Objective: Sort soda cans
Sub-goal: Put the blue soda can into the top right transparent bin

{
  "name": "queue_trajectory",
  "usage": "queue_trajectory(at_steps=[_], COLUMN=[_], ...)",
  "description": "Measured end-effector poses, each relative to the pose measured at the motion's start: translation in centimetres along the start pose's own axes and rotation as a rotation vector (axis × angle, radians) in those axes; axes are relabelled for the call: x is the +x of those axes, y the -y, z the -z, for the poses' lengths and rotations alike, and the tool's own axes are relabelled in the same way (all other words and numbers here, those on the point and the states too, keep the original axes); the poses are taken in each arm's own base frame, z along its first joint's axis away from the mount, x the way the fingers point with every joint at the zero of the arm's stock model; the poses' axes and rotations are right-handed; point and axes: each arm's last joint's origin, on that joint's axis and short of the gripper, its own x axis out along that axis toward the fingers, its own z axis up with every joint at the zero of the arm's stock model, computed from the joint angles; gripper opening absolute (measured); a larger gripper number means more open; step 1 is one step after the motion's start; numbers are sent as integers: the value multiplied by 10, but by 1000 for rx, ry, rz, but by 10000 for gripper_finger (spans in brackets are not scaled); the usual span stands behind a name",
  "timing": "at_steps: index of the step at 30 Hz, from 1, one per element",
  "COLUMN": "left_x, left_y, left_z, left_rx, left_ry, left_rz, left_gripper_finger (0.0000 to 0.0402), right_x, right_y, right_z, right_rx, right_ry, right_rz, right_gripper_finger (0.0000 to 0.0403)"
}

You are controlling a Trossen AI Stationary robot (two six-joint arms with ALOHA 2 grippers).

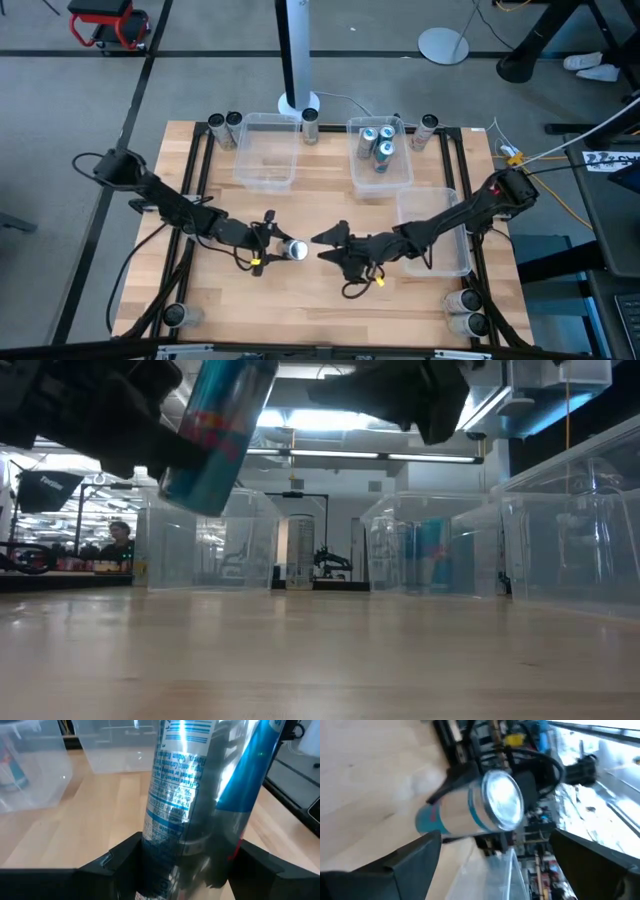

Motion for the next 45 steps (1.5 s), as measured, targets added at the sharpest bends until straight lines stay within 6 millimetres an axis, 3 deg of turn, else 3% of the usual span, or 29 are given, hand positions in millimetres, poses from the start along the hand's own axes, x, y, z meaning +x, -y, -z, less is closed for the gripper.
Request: queue_trajectory(at_steps=[4,15,23,36,45], left_x=[0,10,13,12,12], left_y=[-1,-16,-16,-16,-16], left_z=[3,-20,-43,-42,-41], left_rx=[31,123,109,131,139], left_ry=[-44,-277,-329,-352,-368], left_rz=[-33,-243,-264,-245,-244], left_gripper_finger=[223,223,223,223,223], right_x=[-2,8,21,44,49], right_y=[-3,39,26,14,14], right_z=[4,-18,-5,18,18], right_rx=[26,75,159,176,171], right_ry=[-41,-157,-223,-203,-145], right_rz=[23,-98,-179,-226,-220], right_gripper_finger=[374,374,374,373,296])
